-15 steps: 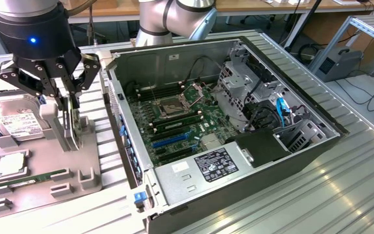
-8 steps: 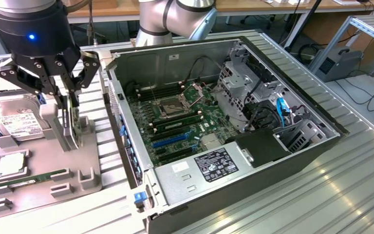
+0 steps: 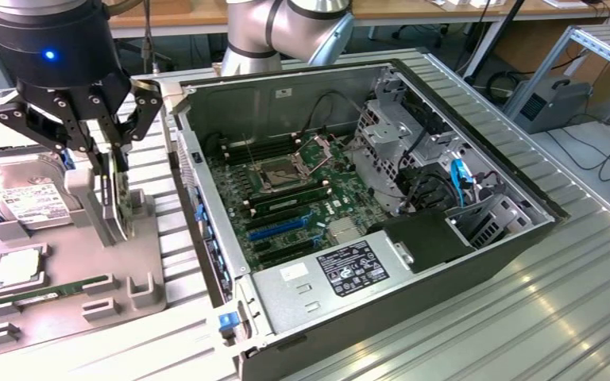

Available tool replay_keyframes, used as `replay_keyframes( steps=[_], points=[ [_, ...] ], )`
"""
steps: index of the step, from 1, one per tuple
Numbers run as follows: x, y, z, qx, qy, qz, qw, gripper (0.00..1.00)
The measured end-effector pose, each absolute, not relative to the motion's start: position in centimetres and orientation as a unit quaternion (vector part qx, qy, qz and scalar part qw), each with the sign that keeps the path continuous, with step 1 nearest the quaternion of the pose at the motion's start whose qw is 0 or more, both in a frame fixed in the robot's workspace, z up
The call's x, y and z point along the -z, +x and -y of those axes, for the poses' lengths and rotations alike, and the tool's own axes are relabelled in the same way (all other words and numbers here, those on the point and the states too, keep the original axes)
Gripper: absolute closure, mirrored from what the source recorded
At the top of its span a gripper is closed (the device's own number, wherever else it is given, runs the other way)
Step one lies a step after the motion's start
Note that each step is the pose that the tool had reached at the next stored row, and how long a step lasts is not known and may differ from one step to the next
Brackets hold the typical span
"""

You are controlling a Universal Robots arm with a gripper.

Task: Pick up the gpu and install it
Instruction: 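Pick up the gpu and move the gpu toward the slot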

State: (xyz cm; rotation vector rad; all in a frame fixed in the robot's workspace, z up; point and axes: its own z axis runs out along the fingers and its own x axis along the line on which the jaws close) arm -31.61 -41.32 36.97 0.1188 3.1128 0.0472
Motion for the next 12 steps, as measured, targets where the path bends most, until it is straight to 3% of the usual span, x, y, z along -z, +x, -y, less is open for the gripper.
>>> replay_keyframes(
  steps=[12],
  points=[
    [-37.63,-31.58,41.32,-0.015,0.038,-0.999,0.013,0.73]
  ],
)
